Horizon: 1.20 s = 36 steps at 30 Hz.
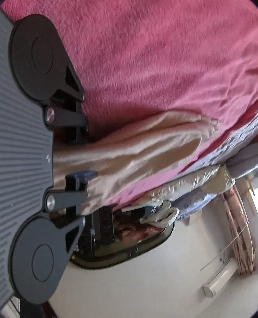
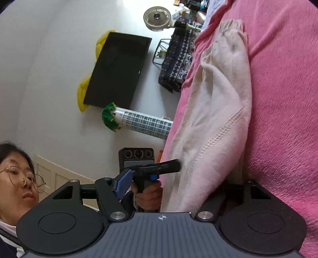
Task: Fold clothes
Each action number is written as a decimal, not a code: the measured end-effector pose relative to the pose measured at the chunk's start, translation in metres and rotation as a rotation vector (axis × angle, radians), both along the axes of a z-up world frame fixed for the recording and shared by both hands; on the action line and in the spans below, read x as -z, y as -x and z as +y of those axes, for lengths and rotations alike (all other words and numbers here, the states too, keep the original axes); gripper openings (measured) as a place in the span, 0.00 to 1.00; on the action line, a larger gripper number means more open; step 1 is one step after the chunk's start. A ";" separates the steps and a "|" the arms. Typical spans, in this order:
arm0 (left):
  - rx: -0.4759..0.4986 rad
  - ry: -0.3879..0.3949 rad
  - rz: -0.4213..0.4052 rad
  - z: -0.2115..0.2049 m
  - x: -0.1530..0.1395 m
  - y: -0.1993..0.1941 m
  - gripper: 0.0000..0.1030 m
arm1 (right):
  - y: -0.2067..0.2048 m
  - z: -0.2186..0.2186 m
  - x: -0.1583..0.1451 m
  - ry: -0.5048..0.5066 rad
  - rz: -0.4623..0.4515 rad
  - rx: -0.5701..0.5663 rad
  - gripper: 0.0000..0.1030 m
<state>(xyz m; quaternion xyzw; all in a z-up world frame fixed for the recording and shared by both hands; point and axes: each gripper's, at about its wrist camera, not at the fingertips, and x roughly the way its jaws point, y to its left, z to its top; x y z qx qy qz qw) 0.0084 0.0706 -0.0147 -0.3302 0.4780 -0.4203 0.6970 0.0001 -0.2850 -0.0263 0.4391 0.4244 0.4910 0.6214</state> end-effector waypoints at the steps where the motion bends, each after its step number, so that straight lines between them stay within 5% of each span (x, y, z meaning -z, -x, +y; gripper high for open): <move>1: 0.011 0.020 0.002 -0.001 -0.001 -0.001 0.49 | 0.001 -0.004 -0.001 0.013 -0.008 0.010 0.65; 5: 0.031 0.023 -0.025 -0.010 -0.003 0.002 0.46 | 0.009 -0.015 0.004 0.023 0.019 0.076 0.54; 6: 0.029 0.025 -0.036 -0.012 -0.003 0.004 0.35 | 0.011 -0.012 0.003 0.063 0.022 0.107 0.49; 8: 0.016 0.056 -0.021 -0.011 0.000 0.008 0.07 | 0.019 -0.004 -0.003 0.144 0.027 0.136 0.19; 11: -0.008 0.157 -0.009 0.002 -0.001 0.019 0.06 | 0.032 0.004 -0.015 0.143 0.019 0.136 0.11; 19: -0.040 0.334 -0.199 0.022 -0.064 0.045 0.06 | 0.056 -0.002 -0.105 0.030 -0.200 0.171 0.11; 28: -0.089 0.246 -0.516 0.001 -0.186 -0.008 0.06 | 0.013 -0.008 -0.226 0.116 -0.567 0.255 0.14; 32: -0.055 0.198 -0.556 -0.002 -0.182 0.023 0.07 | 0.039 -0.004 -0.206 0.142 -0.550 0.155 0.18; 36: 0.009 0.124 -0.418 0.008 -0.125 0.083 0.07 | 0.090 0.000 -0.140 0.198 -0.388 0.068 0.18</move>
